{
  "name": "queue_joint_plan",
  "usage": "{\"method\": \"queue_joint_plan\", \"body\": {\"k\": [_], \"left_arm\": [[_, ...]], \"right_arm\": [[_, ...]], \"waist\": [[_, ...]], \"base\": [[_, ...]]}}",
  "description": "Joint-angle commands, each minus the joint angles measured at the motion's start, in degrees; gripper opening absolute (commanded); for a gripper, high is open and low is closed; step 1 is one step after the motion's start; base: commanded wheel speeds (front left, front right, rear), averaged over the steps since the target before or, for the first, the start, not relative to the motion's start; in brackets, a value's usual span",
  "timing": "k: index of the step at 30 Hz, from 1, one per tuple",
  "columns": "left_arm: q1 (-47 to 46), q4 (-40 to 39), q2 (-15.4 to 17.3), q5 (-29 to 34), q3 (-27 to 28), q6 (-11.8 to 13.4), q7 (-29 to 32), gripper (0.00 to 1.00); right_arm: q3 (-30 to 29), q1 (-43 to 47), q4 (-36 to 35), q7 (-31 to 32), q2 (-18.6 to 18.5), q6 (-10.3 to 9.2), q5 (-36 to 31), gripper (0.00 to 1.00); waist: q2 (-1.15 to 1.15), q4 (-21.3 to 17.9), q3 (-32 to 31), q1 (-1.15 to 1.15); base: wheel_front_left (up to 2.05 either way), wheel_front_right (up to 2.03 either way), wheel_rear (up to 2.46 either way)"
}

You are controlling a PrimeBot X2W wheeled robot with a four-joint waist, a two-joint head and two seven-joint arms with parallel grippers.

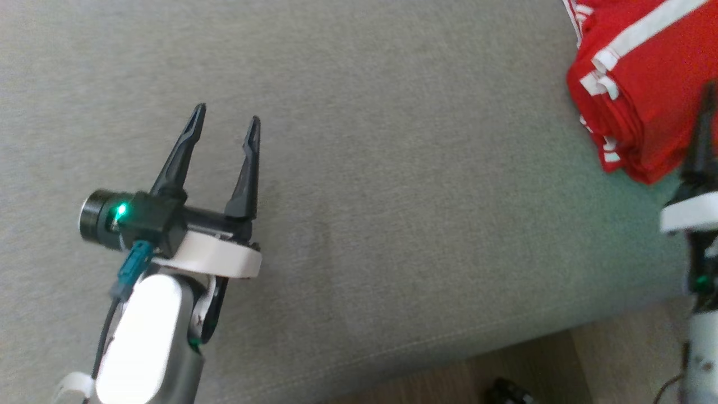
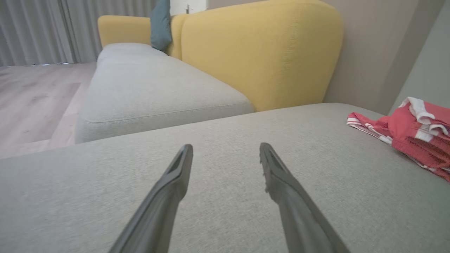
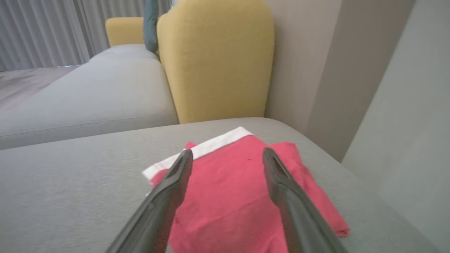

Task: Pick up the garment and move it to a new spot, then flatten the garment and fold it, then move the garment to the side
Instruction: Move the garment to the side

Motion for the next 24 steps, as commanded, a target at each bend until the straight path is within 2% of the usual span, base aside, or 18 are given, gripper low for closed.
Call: {"method": "queue_joint_plan", "body": {"k": [1, 6, 11, 17, 24], "left_arm": [[-0.1, -1.7, 0.4, -0.3, 2.3, 0.4, -0.3, 1.00], [2.6, -1.5, -0.1, -1.9, 4.6, 1.9, -0.3, 1.00], [5.1, -1.5, -0.2, -3.1, 7.1, 3.1, -0.3, 1.00], [8.3, -1.6, 0.4, -3.7, 9.2, 3.5, -0.3, 1.00], [11.8, -1.0, 1.0, -3.6, 9.5, 3.0, -0.3, 1.00]], "right_arm": [[1.7, 0.7, -3.0, -0.5, -0.1, -0.04, -0.3, 1.00], [7.7, 3.9, -7.5, -1.4, 2.0, -0.04, -0.7, 1.00], [12.0, 5.8, -9.0, -2.1, 3.4, -0.04, -0.7, 1.00], [14.2, 8.3, -8.4, -2.5, 4.1, -0.04, -1.1, 1.00], [15.0, 12.4, -8.3, -2.1, 4.5, -0.04, -1.1, 1.00]], "waist": [[0.00, 2.3, -2.4, 0.00], [0.00, 5.9, -5.3, 0.00], [0.00, 9.4, -7.9, 0.00], [0.00, 12.2, -11.1, 0.00], [0.00, 13.0, -15.2, 0.00]], "base": [[0.00, 0.00, 0.00], [0.00, 0.00, 0.00], [0.00, 0.00, 0.00], [0.00, 0.00, 0.00], [0.00, 0.00, 0.00]]}}
